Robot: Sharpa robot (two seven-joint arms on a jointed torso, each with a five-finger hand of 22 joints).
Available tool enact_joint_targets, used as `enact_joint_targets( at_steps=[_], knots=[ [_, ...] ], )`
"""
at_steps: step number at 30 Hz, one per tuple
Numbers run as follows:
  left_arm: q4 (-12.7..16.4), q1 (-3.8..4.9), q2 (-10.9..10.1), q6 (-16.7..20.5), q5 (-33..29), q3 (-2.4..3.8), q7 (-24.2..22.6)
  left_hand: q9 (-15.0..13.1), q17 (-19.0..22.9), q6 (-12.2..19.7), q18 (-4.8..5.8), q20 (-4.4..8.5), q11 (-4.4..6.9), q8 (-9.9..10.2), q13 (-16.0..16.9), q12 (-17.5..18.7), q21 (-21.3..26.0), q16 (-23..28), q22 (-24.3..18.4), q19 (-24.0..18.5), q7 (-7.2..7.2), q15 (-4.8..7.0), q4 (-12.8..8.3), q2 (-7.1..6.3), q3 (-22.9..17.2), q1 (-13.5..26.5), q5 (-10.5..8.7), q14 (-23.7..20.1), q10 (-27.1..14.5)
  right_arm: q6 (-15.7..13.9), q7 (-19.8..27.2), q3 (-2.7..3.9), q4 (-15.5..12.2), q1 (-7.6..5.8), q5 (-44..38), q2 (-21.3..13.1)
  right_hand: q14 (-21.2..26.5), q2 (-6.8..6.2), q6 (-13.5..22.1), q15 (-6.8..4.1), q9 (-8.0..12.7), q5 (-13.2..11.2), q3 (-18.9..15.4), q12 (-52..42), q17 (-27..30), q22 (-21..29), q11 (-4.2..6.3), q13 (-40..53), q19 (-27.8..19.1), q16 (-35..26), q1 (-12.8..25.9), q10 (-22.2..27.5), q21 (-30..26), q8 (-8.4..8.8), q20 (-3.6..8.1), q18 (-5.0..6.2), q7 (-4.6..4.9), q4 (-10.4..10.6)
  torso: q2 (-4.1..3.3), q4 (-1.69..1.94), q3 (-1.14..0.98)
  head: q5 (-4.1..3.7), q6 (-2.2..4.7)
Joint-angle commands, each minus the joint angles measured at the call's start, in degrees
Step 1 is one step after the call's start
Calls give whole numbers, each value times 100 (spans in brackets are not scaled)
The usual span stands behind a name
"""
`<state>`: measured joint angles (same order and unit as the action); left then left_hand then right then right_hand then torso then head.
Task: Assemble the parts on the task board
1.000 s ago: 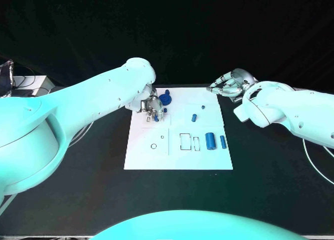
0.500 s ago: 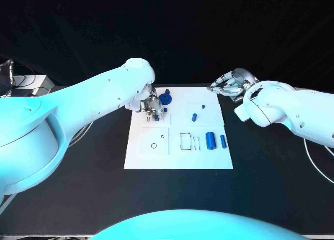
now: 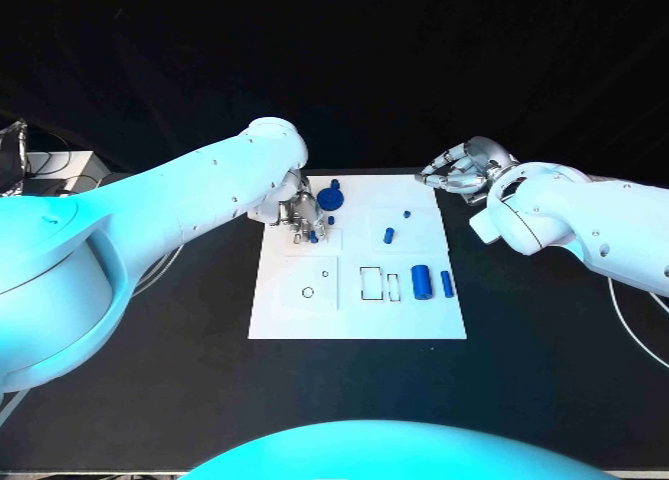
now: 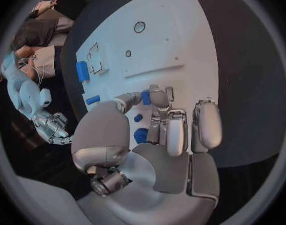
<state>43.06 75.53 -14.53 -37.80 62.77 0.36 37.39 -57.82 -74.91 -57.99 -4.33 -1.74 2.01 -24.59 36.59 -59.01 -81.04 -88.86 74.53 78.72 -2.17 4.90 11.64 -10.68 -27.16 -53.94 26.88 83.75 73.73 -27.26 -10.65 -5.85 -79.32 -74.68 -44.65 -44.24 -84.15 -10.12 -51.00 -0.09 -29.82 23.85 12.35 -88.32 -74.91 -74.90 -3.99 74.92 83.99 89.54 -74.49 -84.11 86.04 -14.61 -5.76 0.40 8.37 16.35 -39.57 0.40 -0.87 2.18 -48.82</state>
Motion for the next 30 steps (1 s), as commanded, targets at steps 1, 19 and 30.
enact_joint_targets(
  at_steps=[1,19,30],
  knots=[
    [62,-40,-48,25,65,-16,127,-20,-1288,-52,55,8,-16,57,20,-28,-23,-34,17,42,-1,-2,126,-59,153,-93,-406,564,39,22,70,1,-2,0,-57,-4,-536,-30,26,-32,-7,31,22,35,-1305,-1275,24,1319,425,-25,8,-385,-20,-34,27,61,3,0,7,4,6,3,1],
    [543,-32,-377,246,-103,104,177,-81,-1294,-103,62,9,-13,110,40,-18,-32,-35,54,68,5,1,505,-95,686,-222,-1374,565,57,26,79,0,54,6,-55,-6,-534,-43,34,-32,-21,30,30,34,-1298,-1274,23,1320,424,-27,8,-385,-24,-35,27,62,4,0,26,10,20,39,36],
    [1168,-28,-1040,932,-1162,731,-79,-20,-869,239,-26,-47,-134,341,-476,344,215,140,-316,-211,-137,-93,477,123,628,-667,-1288,440,-314,-14,116,0,80,14,-36,-54,-534,-43,34,-32,-21,30,30,34,-1298,-1274,23,1320,424,-27,8,-385,-24,-35,27,62,4,0,41,39,20,7,135]
  ],
)
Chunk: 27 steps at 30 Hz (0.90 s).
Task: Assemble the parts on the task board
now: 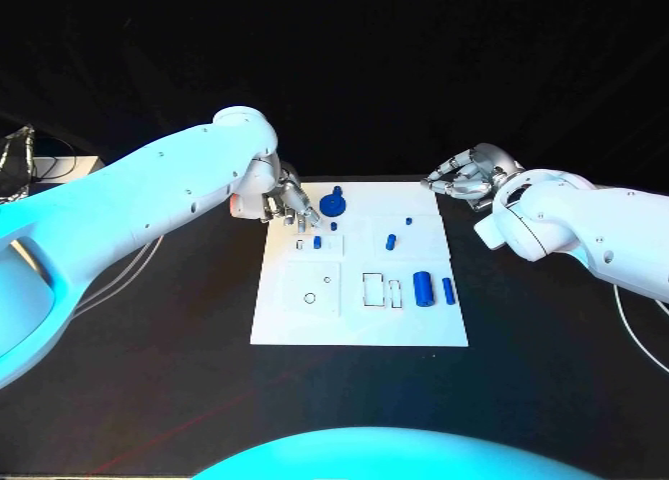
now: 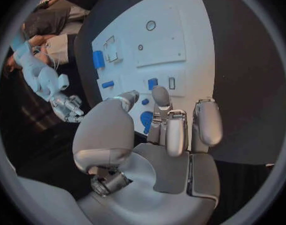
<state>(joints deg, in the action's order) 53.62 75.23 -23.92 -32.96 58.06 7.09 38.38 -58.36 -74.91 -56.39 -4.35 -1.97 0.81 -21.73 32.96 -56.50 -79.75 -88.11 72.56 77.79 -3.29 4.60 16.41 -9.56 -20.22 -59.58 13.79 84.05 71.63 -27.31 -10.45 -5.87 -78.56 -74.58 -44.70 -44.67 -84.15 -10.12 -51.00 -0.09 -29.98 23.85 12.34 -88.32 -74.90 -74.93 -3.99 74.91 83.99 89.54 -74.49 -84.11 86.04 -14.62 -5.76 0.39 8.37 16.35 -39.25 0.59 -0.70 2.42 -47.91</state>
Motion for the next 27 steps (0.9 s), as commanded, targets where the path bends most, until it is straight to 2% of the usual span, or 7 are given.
enact_joint_targets(
  at_steps=[1,3,8,10,17,23,27],
  knots=[
    [156,4,-166,502,-805,102,-202,78,-639,190,-75,-61,-69,143,-363,278,236,167,-339,-291,-87,-112,-7,31,-142,-233,34,331,-322,-12,99,1,7,4,-30,-17,-534,-44,34,-32,-5,30,30,34,-1298,-1270,23,1321,424,-27,8,-385,-24,-35,27,63,4,0,13,26,4,-23,62],
    [246,11,-319,665,-1041,191,-283,98,-571,219,-90,-84,-91,174,-409,312,284,199,-403,-343,-110,-132,-6,30,-178,-292,37,306,-389,-21,107,1,14,4,-24,-31,-534,-44,34,-32,-5,30,30,34,-1298,-1270,23,1321,424,-27,8,-385,-24,-35,27,63,4,0,19,35,11,-26,98],
    [290,19,-590,1358,-1277,336,-580,308,698,551,-369,-252,-296,369,-541,598,1257,871,-1683,-1343,-330,-320,2,-34,-369,-544,64,-279,-935,-34,126,1,36,5,-12,-61,-533,-43,36,-32,-11,32,35,41,-1291,-1267,23,1315,422,-30,11,-378,-29,-36,27,64,4,2,15,39,22,-36,286],
    [223,20,-653,1745,-1204,362,-804,443,1947,720,-607,-357,-395,379,-746,911,2321,1683,-2912,-2241,-412,-413,4,-72,-526,-690,66,-967,-1247,-38,136,1,47,5,-9,-73,-533,-43,36,-32,-11,32,35,41,-1291,-1267,23,1315,422,-30,11,-378,-29,-36,27,64,4,2,3,38,26,-37,367],
    [-18,18,-637,2489,-488,386,-1487,1107,1839,691,-571,-352,-385,622,-998,1151,2415,1601,-2905,-1880,-400,-400,2,-303,-638,-775,42,-773,-1244,-50,150,1,61,5,-8,-79,-531,-41,36,-32,-14,35,40,47,-1283,-1265,24,1310,420,-33,10,-373,-34,-37,27,65,3,2,-41,31,36,14,498],
    [-365,17,-440,2582,-142,381,-1654,1185,1666,624,-534,-348,-415,588,-1030,1164,2292,1479,-2755,-1697,-444,-416,14,-335,-608,-770,42,-644,-1215,-56,155,2,52,5,-20,-74,-531,-40,36,-32,-15,37,41,44,-1285,-1264,24,1312,419,-32,9,-376,-36,-37,27,66,3,2,-89,37,65,69,529],
    [-692,14,-236,2538,-57,321,-1701,1237,1404,610,-483,-352,-426,573,-1045,1162,2105,1310,-2519,-1504,-456,-426,20,-303,-599,-737,42,-506,-1193,-57,159,2,37,5,-31,-61,-532,-38,36,-32,-16,42,44,43,-1288,-1267,24,1313,422,-31,7,-377,-31,-38,28,64,3,1,-136,20,73,102,541]
  ],
)
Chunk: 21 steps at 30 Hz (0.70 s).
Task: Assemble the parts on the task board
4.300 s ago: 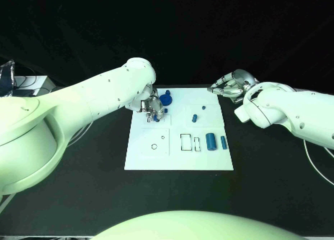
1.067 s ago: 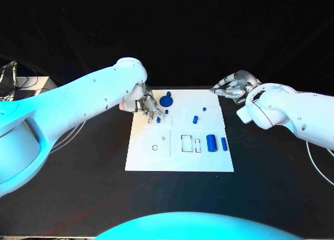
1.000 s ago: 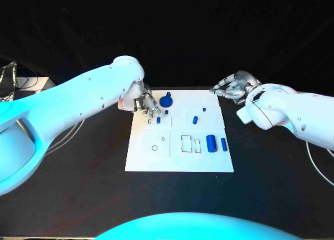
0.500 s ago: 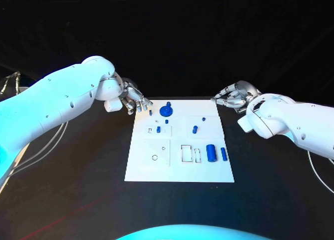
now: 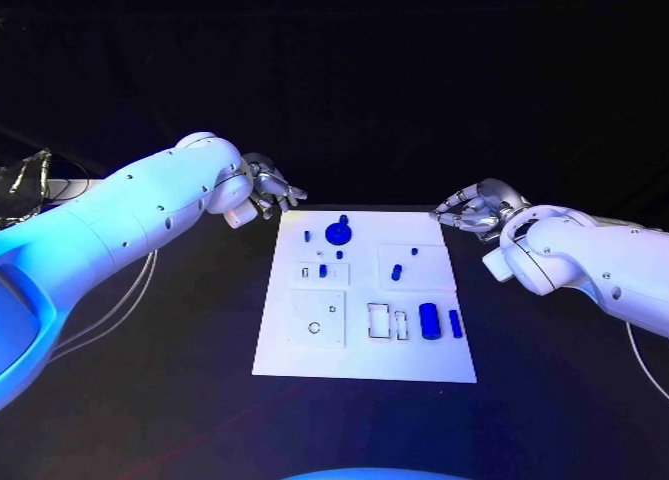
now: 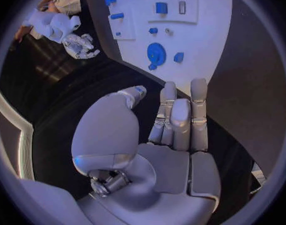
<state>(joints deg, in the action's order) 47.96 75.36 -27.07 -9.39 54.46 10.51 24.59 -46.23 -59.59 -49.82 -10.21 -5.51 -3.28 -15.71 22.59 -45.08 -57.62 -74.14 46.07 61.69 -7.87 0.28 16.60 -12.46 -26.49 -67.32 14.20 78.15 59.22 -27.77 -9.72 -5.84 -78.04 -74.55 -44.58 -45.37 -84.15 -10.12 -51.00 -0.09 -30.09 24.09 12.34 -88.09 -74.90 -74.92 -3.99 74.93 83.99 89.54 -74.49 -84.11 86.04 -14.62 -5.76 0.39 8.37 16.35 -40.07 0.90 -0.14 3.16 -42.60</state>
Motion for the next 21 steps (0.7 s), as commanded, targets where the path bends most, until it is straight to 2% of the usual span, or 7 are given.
enact_joint_targets(
  at_steps=[1,4,8,12,14,21],
  knots=[
    [-219,0,135,142,321,-46,-325,43,-200,-51,117,2,-14,-36,-11,15,-169,-138,205,167,8,6,-3,-3,26,35,3,124,58,-12,87,0,-21,2,-46,13,-532,-38,36,-32,-5,19,44,20,-1288,-1268,24,1311,422,-31,7,-377,-31,-38,28,64,3,1,-65,-18,18,38,15],
    [-451,-7,279,26,361,-114,-334,100,-504,-97,175,14,1,-81,-6,-29,-420,-345,506,392,17,20,-7,0,35,27,1,275,113,-23,95,2,-37,0,-53,20,-532,-38,36,-32,-5,19,44,20,-1288,-1268,24,1311,422,-31,7,-377,-31,-38,28,64,3,1,-99,-30,23,58,42],
    [-723,-31,458,-181,396,-193,-321,161,-1137,-208,304,44,45,-232,77,-221,-987,-747,1191,834,62,53,-9,16,68,25,9,548,246,-62,127,7,-57,-6,-59,33,-532,-38,36,-32,-5,19,44,20,-1288,-1268,24,1311,422,-31,7,-377,-31,-38,28,64,3,1,-145,-44,24,76,75],
    [-872,-62,560,-329,416,-252,-298,139,-1438,-247,366,69,78,-363,150,-358,-1266,-925,1529,1019,100,83,-3,21,111,84,10,665,295,-159,228,15,-65,-15,-36,50,-530,-38,39,-33,-9,36,51,32,-1282,-1256,25,1300,412,-33,3,-365,-54,-38,28,69,3,-1,-176,-57,26,95,92],
    [-923,-76,601,-367,433,-272,-282,112,-1521,-261,385,78,92,-430,184,-417,-1357,-976,1638,1072,117,94,-1,10,152,130,7,698,310,-230,292,19,-65,-20,-17,55,-524,-39,40,-33,-9,37,51,146,-1257,-1237,24,1194,398,-42,4,-250,-88,-37,28,78,4,0,-193,-64,28,100,101],
    [-1006,-98,667,-468,490,-304,-200,-80,-1820,-275,462,122,157,-726,339,-661,-1689,-1134,2055,1281,192,149,6,34,292,268,3,815,370,-408,458,25,-59,-35,41,55,-486,-59,65,-33,-25,42,62,285,-1106,-1117,23,1069,306,-99,11,-115,-305,-31,28,129,6,1,-217,-58,39,91,95]
  ],
)
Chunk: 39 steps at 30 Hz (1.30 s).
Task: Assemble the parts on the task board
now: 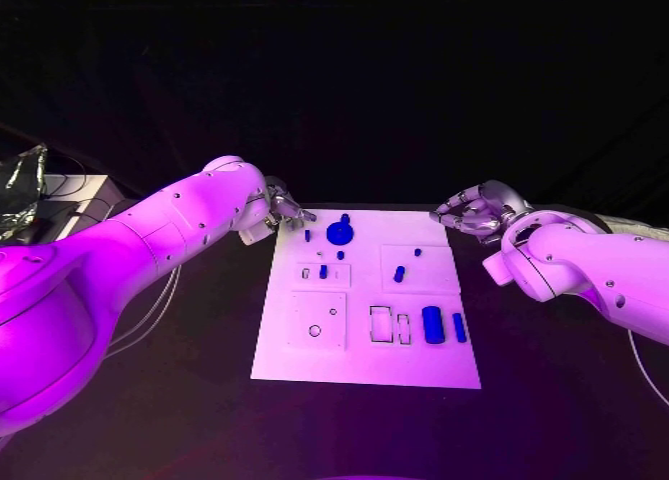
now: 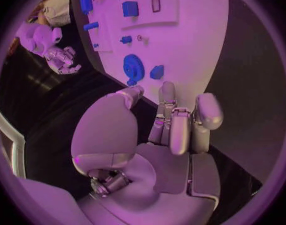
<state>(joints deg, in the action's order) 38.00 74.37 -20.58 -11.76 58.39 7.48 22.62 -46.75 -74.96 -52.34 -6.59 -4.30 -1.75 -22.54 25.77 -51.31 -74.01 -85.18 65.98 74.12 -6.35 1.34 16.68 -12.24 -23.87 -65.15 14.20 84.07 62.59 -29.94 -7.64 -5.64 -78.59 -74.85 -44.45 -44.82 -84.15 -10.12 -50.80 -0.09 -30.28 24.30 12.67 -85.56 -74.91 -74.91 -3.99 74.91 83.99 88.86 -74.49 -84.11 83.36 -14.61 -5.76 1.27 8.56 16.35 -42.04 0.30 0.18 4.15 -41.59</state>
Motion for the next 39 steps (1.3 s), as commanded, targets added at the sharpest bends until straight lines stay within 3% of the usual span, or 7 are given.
enact_joint_targets(
  at_steps=[1,19,31,39],
  knots=[
    [-11,0,20,-258,105,-2,15,-54,-310,-30,110,8,15,-81,44,-72,-89,-45,114,64,53,53,-2,12,53,69,3,235,48,-201,260,5,-2,-7,32,-2,-484,-60,49,-33,-10,23,35,64,-1102,-1110,24,1042,299,-33,10,-84,-52,-30,28,44,-13,1,-14,3,8,-8,-14],
    [70,-2,-5,-709,323,-20,282,-209,-485,-83,165,55,87,-270,183,-263,-305,-127,396,217,134,115,-8,54,173,138,13,309,134,-231,282,7,20,-14,32,-7,-453,-73,61,-37,-32,29,55,198,-990,-1027,27,923,236,-81,13,36,-204,-32,31,79,-15,2,-21,-4,5,9,-43],
    [87,-3,8,-713,310,-21,280,-231,-499,-80,169,63,100,-290,206,-287,-322,-134,417,222,147,127,-18,66,157,87,20,315,132,-207,252,7,33,-14,16,9,-451,-74,62,-38,-36,31,60,204,-982,-1020,29,917,231,-85,11,40,-217,-32,32,81,-15,1,-25,-3,1,20,-53],
    [84,-3,18,-591,191,-21,219,-287,-502,-41,169,85,123,-333,261,-314,-339,-139,437,203,169,150,-44,176,-48,-180,25,318,90,-175,217,7,49,-14,6,23,-455,-73,62,-40,-40,35,66,201,-999,-1029,30,920,238,-80,9,34,-202,-34,32,77,-16,0,-28,-5,3,16,-62]
  ],
)
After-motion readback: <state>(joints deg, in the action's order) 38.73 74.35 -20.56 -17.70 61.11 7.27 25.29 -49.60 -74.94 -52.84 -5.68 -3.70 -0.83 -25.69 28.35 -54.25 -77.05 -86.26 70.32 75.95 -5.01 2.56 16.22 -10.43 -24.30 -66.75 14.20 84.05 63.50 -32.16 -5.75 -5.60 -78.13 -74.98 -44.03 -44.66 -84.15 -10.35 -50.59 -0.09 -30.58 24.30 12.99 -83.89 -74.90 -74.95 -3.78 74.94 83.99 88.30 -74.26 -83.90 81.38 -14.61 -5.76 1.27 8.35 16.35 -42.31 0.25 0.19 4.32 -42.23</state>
